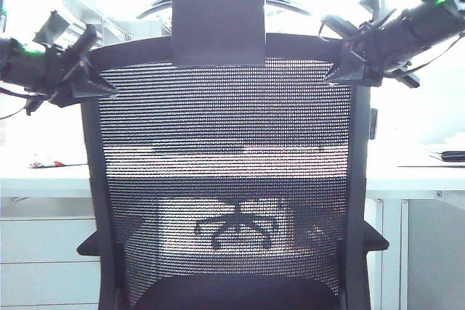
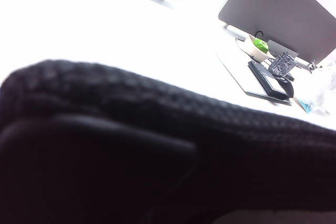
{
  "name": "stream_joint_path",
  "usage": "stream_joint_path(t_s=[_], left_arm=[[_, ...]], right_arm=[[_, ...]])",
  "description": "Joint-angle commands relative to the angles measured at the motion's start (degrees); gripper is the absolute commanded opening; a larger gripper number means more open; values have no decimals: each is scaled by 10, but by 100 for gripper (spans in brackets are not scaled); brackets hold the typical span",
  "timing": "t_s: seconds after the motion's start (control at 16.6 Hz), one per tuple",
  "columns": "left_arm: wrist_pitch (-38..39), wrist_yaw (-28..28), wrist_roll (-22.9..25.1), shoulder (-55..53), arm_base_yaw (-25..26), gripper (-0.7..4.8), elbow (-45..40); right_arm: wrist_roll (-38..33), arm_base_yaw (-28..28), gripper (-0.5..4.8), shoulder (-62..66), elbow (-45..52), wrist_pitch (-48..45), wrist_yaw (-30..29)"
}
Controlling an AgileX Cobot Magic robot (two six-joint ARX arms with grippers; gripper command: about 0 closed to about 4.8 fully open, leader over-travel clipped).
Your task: Push the black chair under the table.
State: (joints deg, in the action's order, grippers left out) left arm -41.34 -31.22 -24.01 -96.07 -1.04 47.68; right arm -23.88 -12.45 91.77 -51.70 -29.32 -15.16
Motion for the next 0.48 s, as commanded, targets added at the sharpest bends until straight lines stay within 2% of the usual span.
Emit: stream_joint_path(t_s=[0.06, 0.48], left_arm=[[-27, 31, 10, -35, 7, -6, 49], [-34, 34, 15, -102, 7, -6, 126]], right_arm=[[3, 19, -6, 23, -30, -46, 36], [6, 44, -6, 66, -79, -65, 23]])
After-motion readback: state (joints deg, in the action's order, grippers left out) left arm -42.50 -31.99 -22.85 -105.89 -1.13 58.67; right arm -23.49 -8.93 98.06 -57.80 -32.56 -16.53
